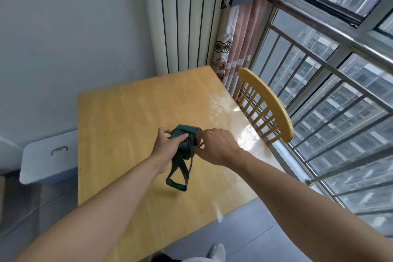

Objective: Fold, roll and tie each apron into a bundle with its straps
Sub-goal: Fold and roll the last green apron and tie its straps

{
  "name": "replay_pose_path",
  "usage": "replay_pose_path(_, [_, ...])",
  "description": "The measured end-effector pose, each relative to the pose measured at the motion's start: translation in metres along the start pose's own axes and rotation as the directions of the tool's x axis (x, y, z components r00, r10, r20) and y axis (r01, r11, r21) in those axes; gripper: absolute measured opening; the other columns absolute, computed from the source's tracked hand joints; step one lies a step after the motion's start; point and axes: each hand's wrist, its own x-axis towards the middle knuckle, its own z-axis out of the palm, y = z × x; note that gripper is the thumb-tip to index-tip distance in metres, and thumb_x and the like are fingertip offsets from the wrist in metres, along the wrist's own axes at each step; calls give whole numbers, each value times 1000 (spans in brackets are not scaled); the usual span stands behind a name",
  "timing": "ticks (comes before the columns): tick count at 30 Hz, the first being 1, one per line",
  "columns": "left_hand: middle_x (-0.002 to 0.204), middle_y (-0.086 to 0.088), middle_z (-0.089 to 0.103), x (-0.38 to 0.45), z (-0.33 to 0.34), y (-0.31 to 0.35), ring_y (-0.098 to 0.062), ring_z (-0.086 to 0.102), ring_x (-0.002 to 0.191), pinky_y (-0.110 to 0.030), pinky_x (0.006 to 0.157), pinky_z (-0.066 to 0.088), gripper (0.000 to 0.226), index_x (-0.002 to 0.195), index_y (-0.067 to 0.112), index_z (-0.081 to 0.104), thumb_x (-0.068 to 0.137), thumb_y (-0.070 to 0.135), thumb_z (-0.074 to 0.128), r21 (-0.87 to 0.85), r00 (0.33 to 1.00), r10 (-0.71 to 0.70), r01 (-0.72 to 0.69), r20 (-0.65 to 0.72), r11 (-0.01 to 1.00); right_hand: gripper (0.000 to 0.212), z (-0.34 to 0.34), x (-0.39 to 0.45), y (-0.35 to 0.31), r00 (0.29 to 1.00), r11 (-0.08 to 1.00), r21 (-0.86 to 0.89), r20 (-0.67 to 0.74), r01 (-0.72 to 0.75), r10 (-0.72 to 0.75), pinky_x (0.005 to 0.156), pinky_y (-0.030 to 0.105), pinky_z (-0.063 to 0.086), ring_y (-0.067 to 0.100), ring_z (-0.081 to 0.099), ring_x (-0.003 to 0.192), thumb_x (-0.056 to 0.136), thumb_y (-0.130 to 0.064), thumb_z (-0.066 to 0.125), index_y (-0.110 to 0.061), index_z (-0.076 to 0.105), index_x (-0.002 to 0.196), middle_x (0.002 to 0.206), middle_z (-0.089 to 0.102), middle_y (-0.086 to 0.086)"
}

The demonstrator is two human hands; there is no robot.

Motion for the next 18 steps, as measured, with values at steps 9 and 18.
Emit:
replay_pose_path(9, [94, -9, 70, 22, 37, -75, -24, 74, 74, -40, 56, 63, 44, 91, 17, 39, 90, 45, 73, 302, 999, 34, -26, -20, 953, 21, 80, -2, 46, 974, 998, 11, 219, -66, 62, 66, 38, 57, 27, 62, 72, 93, -25, 49, -19, 63, 106, 86, 69, 1])
replay_pose_path(18, [104, 6, 49, 68, -2, -159, -16, 47, 99, -33, 87, 44, 43, 103, 27, 55, 79, 54, 79, 848, 948, 313, -215, 61, 485, 24, 187, 13, 23, 914, 972, 115, 378, -205, 149, 64, 36, 40, 32, 58, 79, 95, -18, 47, -18, 56, 118, 100, 69, 7])
